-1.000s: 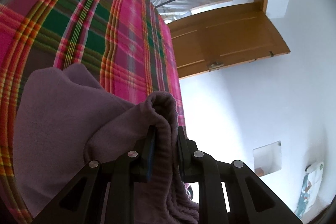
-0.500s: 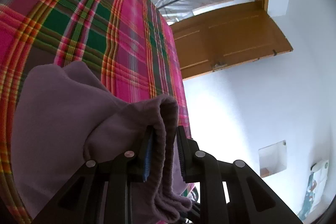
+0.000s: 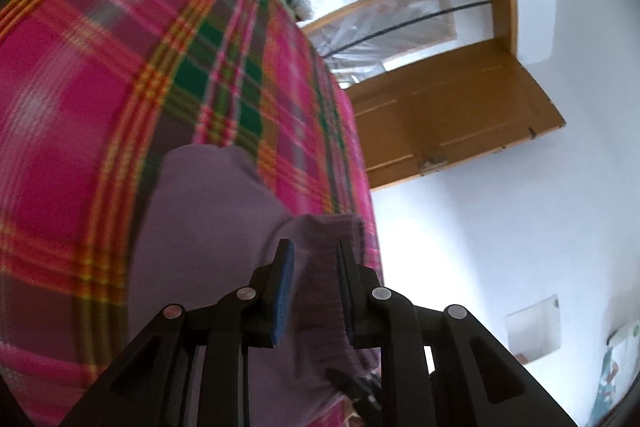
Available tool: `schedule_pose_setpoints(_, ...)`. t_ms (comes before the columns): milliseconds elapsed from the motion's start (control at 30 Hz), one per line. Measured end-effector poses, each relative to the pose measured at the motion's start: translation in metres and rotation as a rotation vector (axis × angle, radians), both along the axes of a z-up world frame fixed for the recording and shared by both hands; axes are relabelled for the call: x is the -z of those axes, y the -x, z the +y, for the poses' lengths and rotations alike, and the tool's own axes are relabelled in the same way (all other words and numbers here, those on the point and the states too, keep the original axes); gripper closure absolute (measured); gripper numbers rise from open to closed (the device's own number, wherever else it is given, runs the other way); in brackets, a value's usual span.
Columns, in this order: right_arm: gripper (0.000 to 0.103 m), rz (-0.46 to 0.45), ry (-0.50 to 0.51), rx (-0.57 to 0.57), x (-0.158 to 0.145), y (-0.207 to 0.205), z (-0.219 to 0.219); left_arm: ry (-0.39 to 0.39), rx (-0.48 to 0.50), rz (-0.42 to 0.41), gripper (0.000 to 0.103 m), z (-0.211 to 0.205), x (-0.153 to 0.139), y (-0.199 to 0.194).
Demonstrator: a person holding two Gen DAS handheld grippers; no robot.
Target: Fold clothes
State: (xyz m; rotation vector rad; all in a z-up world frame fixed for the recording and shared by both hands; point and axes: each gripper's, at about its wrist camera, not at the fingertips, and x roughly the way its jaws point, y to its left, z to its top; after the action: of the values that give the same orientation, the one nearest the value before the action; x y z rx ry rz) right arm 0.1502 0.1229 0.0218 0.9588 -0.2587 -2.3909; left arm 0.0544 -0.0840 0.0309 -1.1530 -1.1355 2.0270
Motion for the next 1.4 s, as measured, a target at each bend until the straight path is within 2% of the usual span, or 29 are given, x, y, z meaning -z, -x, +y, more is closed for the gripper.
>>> schedule_pose_setpoints(133, 0.069, -0.034, 0.043, 0.027, 0.004, 0.001, 0.02, 0.008, -0.029, -0.009, 0.082, -0.021, 0.007, -0.013)
schedule_pose_setpoints(300, 0.066, -0.112, 0.153, 0.005, 0.013, 0.009, 0.042, 0.001, -0.043, -0.006, 0.082, -0.029, 0.01, -0.017)
schedule_pose_setpoints(400, 0.056, -0.172, 0.261, -0.048, 0.016, 0.019, 0.054, 0.018, -0.048, -0.007, 0.082, -0.029, 0.009, -0.019)
schedule_pose_setpoints(567, 0.05, -0.263, 0.385, -0.096, 0.019, 0.041, 0.066, 0.006, -0.067, -0.016, 0.082, -0.035, 0.015, -0.023)
schedule_pose_setpoints(733, 0.048, -0.333, 0.377, -0.08, 0.017, 0.074, 0.067, 0.017, -0.049, -0.027, 0.082, -0.032, 0.017, -0.021)
schedule_pose_setpoints(800, 0.048, -0.367, 0.363, -0.064, 0.017, 0.087, 0.063, 0.03, -0.048, -0.026, 0.082, -0.033, 0.017, -0.022)
schedule_pose_setpoints(933, 0.05, -0.372, 0.305, -0.069, 0.016, 0.103, 0.046, 0.056, -0.057, -0.024, 0.082, -0.037, 0.016, -0.023)
schedule_pose_setpoints(967, 0.053, -0.374, 0.289, -0.071, 0.015, 0.104, 0.042, 0.061, -0.058, -0.024, 0.082, -0.039, 0.016, -0.024)
schedule_pose_setpoints(1033, 0.072, -0.362, 0.278, -0.086, 0.013, 0.104, 0.035, 0.068, -0.06, -0.03, 0.082, -0.041, 0.017, -0.025)
schedule_pose_setpoints(1100, 0.079, -0.348, 0.261, -0.08, 0.011, 0.101, 0.033, 0.072, -0.063, -0.036, 0.082, -0.041, 0.018, -0.024)
schedule_pose_setpoints(1333, 0.081, -0.393, 0.386, -0.058, 0.005, 0.083, 0.058, 0.093, -0.064, -0.057, 0.082, -0.044, 0.024, -0.023)
schedule_pose_setpoints(1400, 0.081, -0.42, 0.408, -0.038, 0.01, 0.079, 0.063, 0.089, -0.055, -0.061, 0.078, -0.043, 0.027, -0.022)
